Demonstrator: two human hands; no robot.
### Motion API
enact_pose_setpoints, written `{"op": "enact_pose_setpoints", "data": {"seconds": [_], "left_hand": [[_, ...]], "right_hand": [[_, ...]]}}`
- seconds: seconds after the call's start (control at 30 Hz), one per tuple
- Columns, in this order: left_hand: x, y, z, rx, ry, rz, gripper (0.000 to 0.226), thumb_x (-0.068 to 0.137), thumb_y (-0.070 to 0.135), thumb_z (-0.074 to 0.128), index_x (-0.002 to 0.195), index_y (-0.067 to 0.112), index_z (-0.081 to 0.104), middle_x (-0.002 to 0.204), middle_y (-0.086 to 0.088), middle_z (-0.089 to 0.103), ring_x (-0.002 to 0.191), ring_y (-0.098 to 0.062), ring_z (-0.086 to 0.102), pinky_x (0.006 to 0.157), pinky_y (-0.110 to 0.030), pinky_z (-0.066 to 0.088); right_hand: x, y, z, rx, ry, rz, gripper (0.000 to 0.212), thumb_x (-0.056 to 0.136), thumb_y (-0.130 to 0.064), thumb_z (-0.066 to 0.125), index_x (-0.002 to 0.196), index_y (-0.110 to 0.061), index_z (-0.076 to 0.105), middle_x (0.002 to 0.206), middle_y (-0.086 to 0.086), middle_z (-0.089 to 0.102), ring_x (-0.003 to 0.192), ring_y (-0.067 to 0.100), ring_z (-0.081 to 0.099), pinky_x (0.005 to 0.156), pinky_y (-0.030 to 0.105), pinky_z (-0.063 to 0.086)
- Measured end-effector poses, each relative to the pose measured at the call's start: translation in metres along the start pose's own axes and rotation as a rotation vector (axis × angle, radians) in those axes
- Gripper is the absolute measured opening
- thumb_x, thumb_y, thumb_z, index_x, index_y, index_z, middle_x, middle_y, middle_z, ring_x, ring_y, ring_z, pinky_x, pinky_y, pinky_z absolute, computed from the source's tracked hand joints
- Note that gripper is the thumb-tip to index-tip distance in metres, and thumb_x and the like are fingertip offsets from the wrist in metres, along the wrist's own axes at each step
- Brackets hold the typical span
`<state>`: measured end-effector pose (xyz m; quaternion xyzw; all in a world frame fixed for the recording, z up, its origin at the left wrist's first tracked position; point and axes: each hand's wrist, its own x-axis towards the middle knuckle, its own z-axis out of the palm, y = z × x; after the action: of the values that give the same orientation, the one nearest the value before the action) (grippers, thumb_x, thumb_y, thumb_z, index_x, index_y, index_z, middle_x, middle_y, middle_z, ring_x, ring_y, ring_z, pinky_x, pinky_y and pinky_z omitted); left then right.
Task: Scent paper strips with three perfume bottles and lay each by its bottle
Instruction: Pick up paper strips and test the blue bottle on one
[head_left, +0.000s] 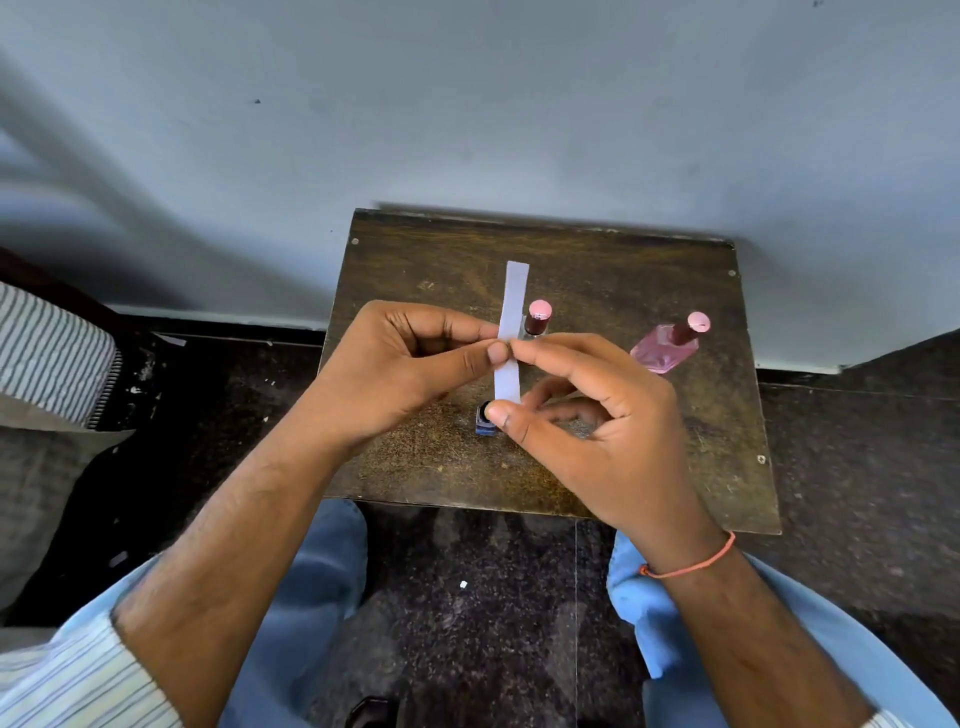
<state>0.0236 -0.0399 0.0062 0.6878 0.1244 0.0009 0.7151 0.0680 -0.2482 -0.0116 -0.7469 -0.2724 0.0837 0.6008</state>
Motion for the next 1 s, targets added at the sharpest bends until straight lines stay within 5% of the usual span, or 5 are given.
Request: {"op": "enact_pose_setpoints", "data": {"seconds": [0.1,0.23,0.57,1.0], "left_hand": [[0.0,-0.001,-0.004,-0.017,-0.033,-0.028,0.024,0.088,0.029,0.077,0.106,0.016,0.086,0.078,-0.011,0.077,0.045,-0.012,0.048,0.041,-0.018,0.031],[0.0,-0.002,-0.004,-0.086,-0.105,-0.072,0.03,0.093,0.03,0.072,0.117,0.017,0.083,0.101,-0.016,0.081,0.048,-0.013,0.053,0.039,-0.018,0.028],[-0.001,0.003,0.005,-0.28,-0.142,-0.18,0.032,0.087,0.031,0.072,0.117,0.023,0.081,0.09,0.002,0.08,0.047,-0.008,0.051,0.035,-0.015,0.026],[-0.002,0.005,0.009,-0.31,-0.141,-0.178,0.027,0.089,0.026,0.069,0.11,0.03,0.084,0.09,0.002,0.082,0.046,-0.006,0.044,0.036,-0.013,0.024]], "right_hand": [[-0.001,0.003,-0.001,0.012,-0.007,-0.021,0.05,0.085,-0.017,0.093,0.132,-0.013,0.077,0.123,0.0,0.071,0.088,0.026,0.076,0.072,0.041,0.068],[0.0,0.002,-0.004,-0.003,0.021,-0.032,0.051,0.085,-0.019,0.093,0.133,-0.014,0.077,0.123,0.0,0.073,0.095,0.028,0.074,0.067,0.045,0.065],[-0.001,-0.003,-0.002,0.009,0.056,-0.02,0.054,0.084,-0.025,0.093,0.134,-0.017,0.075,0.125,-0.003,0.073,0.102,0.027,0.074,0.065,0.046,0.063],[-0.001,-0.006,-0.003,0.056,0.045,-0.005,0.052,0.086,-0.02,0.088,0.136,-0.017,0.074,0.125,0.0,0.073,0.101,0.029,0.074,0.064,0.048,0.064]]}}
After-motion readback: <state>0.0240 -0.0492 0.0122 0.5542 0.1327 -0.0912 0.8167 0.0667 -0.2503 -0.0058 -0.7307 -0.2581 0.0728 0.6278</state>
